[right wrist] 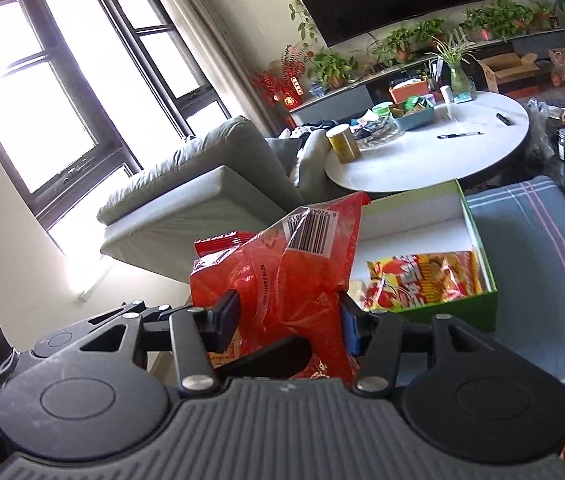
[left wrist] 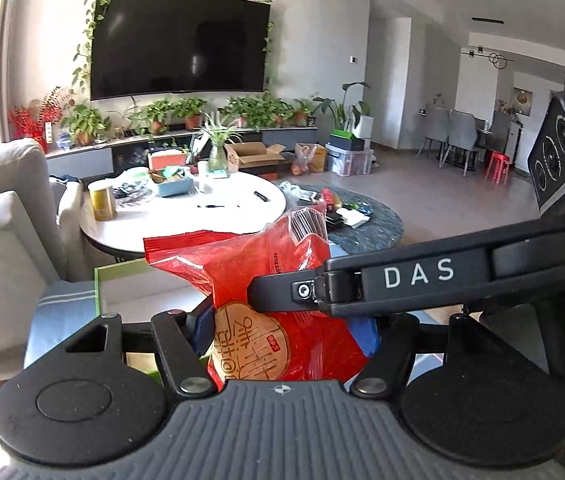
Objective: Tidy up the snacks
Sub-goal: 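Lift the red bread bag over the green box and drop it inside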
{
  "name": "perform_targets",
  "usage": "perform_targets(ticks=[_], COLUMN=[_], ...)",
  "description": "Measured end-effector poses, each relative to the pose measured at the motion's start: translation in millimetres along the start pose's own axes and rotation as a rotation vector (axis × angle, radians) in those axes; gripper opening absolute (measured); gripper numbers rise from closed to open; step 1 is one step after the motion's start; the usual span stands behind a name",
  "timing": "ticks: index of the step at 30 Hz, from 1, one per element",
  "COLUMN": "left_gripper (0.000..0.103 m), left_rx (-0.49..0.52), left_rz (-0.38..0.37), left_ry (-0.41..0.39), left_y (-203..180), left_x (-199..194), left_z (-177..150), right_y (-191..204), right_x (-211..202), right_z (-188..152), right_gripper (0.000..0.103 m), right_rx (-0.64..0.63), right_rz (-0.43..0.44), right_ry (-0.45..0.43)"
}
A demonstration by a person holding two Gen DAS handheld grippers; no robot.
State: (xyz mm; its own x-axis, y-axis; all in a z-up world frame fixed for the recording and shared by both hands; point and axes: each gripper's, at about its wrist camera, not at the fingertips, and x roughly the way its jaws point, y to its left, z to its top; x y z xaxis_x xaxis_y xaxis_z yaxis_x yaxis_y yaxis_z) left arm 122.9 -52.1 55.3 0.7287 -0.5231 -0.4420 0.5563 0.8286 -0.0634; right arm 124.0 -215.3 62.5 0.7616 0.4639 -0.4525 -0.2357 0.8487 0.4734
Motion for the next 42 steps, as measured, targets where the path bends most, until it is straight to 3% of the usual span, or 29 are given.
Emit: perform_targets(ticks=[20,37,40,42], left_gripper=[0.063,0.063,0.063,0.062], left_rx=[-0.061,-0.091,-0.098,-0.1], left_rz=[0.045,0.05,0.049,0.108], left_ry=[0.03,0.111,0.149,0.178], left_y=[71,125,135,139], left_x=[63,135,151,156], left_z=[18,12,6,0], right_y=[-2,-35,-40,-41], right_x=[78,154,167,171], right_z=[31,46,47,46], right_gripper=[0.059,0.06,0.06,0.061], right_rx=[0.02,0.122,0.134,0.103], right_rz=[0.013,0.0,-0.021,-0.087], right_ry=[0.036,0.105,0.122,0.112])
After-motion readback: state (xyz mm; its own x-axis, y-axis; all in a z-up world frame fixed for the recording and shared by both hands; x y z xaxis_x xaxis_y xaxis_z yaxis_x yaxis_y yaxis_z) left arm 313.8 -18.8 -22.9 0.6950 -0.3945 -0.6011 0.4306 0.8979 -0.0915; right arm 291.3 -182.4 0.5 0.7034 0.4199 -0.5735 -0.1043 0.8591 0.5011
